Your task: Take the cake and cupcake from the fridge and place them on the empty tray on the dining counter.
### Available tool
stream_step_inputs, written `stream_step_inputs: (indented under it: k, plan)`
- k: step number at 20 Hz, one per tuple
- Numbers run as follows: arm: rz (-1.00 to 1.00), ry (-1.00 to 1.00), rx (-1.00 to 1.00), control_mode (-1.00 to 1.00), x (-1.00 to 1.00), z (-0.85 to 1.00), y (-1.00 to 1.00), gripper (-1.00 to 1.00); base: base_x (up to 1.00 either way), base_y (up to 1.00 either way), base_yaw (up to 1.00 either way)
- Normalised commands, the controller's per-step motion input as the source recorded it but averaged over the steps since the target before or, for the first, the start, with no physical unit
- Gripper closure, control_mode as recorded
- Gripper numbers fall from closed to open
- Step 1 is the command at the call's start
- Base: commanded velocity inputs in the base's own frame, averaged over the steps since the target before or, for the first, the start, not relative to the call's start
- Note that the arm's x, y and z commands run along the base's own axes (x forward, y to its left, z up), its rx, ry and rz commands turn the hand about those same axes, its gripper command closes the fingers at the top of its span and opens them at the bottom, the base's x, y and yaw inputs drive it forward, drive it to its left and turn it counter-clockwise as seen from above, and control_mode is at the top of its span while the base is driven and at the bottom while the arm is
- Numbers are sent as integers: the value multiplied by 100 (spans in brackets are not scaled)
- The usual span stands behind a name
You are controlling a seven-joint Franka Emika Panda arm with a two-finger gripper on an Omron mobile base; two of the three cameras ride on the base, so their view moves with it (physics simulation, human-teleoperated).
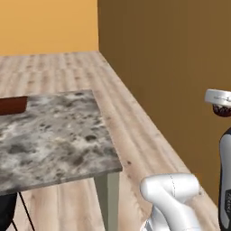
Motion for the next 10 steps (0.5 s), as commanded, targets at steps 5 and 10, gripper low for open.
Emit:
stream_step_inputs:
  k: [5,10]
  plan:
    - [0,0,0,100,0,0,0,100,67,-46,68]
    - [0,0,0,100,0,0,0,100,2,-100,30]
